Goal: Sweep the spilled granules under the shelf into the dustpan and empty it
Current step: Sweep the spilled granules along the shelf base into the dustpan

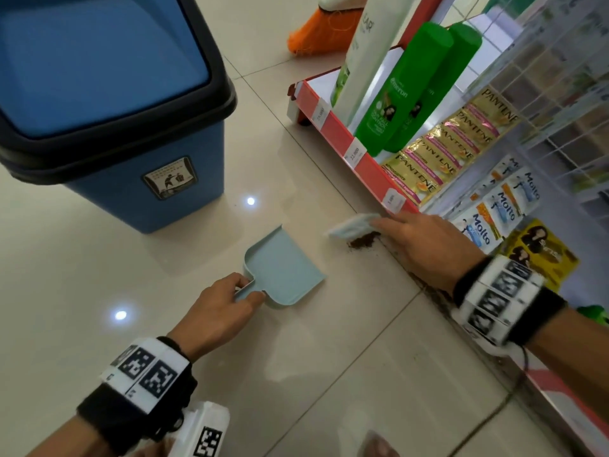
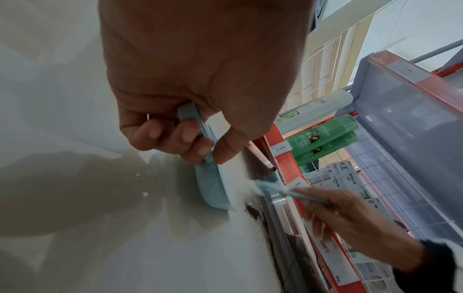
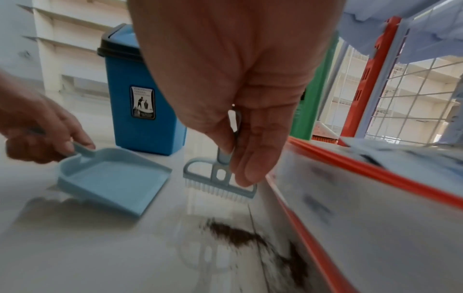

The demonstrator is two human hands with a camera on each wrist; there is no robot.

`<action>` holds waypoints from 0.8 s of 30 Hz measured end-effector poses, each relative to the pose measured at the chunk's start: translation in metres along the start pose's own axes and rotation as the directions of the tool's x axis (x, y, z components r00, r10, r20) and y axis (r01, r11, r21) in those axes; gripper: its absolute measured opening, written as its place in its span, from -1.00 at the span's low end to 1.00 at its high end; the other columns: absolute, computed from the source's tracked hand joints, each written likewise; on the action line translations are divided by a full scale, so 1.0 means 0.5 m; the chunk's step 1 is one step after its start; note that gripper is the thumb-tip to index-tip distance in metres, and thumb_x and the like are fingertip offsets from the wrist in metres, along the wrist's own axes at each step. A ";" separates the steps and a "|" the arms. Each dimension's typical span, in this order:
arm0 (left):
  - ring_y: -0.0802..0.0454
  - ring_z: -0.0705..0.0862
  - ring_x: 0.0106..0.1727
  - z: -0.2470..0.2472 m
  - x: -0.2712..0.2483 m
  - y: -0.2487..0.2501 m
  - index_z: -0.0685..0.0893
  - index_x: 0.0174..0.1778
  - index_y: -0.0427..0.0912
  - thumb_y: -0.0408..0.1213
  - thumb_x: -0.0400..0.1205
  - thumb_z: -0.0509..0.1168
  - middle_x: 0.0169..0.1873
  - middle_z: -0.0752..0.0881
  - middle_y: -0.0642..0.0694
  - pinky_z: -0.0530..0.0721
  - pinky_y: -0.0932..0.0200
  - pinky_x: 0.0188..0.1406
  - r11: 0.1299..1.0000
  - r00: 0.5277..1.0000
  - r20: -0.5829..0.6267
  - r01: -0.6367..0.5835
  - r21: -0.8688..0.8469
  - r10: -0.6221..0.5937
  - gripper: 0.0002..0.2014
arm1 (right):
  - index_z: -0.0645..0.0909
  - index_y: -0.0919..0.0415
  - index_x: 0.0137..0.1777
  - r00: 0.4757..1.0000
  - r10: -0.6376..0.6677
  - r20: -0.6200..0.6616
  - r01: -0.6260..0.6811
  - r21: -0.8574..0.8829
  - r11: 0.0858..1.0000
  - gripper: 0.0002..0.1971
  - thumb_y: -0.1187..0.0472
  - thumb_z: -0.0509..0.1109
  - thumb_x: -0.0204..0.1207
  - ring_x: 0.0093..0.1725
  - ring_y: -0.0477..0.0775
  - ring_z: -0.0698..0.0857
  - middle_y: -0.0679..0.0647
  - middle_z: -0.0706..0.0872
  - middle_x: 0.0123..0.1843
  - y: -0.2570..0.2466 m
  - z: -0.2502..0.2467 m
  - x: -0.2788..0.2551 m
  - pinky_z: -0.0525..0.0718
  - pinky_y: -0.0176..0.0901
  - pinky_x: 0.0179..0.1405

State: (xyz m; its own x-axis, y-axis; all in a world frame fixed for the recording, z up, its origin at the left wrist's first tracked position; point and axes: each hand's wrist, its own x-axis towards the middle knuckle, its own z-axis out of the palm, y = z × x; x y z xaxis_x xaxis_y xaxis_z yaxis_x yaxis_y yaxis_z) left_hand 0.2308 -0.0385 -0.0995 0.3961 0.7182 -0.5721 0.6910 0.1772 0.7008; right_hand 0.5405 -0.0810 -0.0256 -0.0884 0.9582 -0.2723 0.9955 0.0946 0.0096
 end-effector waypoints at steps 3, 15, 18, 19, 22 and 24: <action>0.00 0.66 -0.12 0.005 -0.001 0.003 0.61 -0.03 -0.04 0.00 0.68 0.24 -0.12 0.69 -0.03 0.62 0.05 -0.10 1.000 1.000 0.009 -0.004 0.002 0.004 -0.80 | 0.48 0.11 0.50 0.994 -0.020 -0.112 0.022 0.018 1.000 -0.59 0.34 0.20 0.68 -0.22 0.01 0.45 0.14 0.63 -0.12 -0.032 -0.002 0.078 0.60 -0.04 -0.15; 0.03 0.62 -0.22 -0.013 -0.015 -0.006 0.62 -0.06 -0.09 -0.04 0.66 0.25 -0.19 0.69 -0.04 0.55 0.13 -0.25 1.000 1.000 -0.028 -0.004 -0.019 0.003 -0.80 | 0.58 0.04 0.46 0.997 -0.018 0.081 0.013 0.062 0.998 -0.61 0.25 0.17 0.68 -0.06 0.11 0.73 0.17 0.77 0.08 0.020 0.038 0.001 0.72 -0.02 -0.01; 0.03 0.61 -0.24 -0.010 -0.012 -0.003 0.62 -0.08 -0.12 -0.06 0.66 0.26 -0.20 0.69 -0.05 0.53 0.14 -0.28 0.999 1.000 -0.021 -0.021 -0.025 0.020 -0.80 | 0.64 0.09 0.36 0.999 0.002 0.036 -0.006 0.122 0.992 -0.68 0.21 0.19 0.68 -0.08 0.11 0.70 0.14 0.76 0.01 0.035 0.031 -0.029 0.72 0.09 -0.04; 0.03 0.62 -0.23 -0.007 -0.010 -0.001 0.62 -0.07 -0.12 -0.05 0.66 0.26 -0.19 0.70 -0.05 0.54 0.12 -0.25 1.000 1.000 -0.013 -0.021 -0.021 0.020 -0.80 | 0.66 0.12 0.33 1.000 -0.006 -0.016 0.009 0.172 0.985 -0.69 0.23 0.20 0.67 -0.14 0.10 0.67 0.12 0.75 -0.06 0.033 0.027 -0.023 0.71 0.07 -0.10; 0.02 0.64 -0.19 0.000 -0.007 0.004 0.62 -0.07 -0.08 -0.03 0.66 0.26 -0.17 0.70 -0.03 0.56 0.11 -0.23 1.000 1.000 0.001 -0.021 0.000 0.021 -0.81 | 0.66 0.19 0.32 0.982 -0.042 -0.185 0.083 0.221 0.972 -0.69 0.34 0.24 0.64 -0.28 0.01 0.52 0.04 0.63 -0.23 0.007 0.018 0.030 0.48 -0.21 -0.32; 0.04 0.63 -0.21 0.002 -0.007 0.005 0.62 -0.08 -0.05 -0.02 0.67 0.25 -0.20 0.69 -0.02 0.54 0.12 -0.25 1.000 1.000 0.004 -0.026 0.011 0.026 -0.81 | 0.62 0.19 0.38 0.973 -0.025 -0.229 0.081 0.238 0.968 -0.62 0.39 0.21 0.62 -0.24 0.05 0.52 0.08 0.62 -0.22 -0.011 0.019 0.076 0.43 -0.15 -0.22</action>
State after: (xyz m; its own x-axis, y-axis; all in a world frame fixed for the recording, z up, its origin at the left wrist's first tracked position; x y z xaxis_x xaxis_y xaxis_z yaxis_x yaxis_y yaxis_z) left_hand 0.2318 -0.0414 -0.0963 0.4163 0.7197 -0.5556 0.6871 0.1512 0.7107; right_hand 0.5318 -0.0480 -0.0453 -0.1184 0.9920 -0.0446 0.9647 0.1043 -0.2419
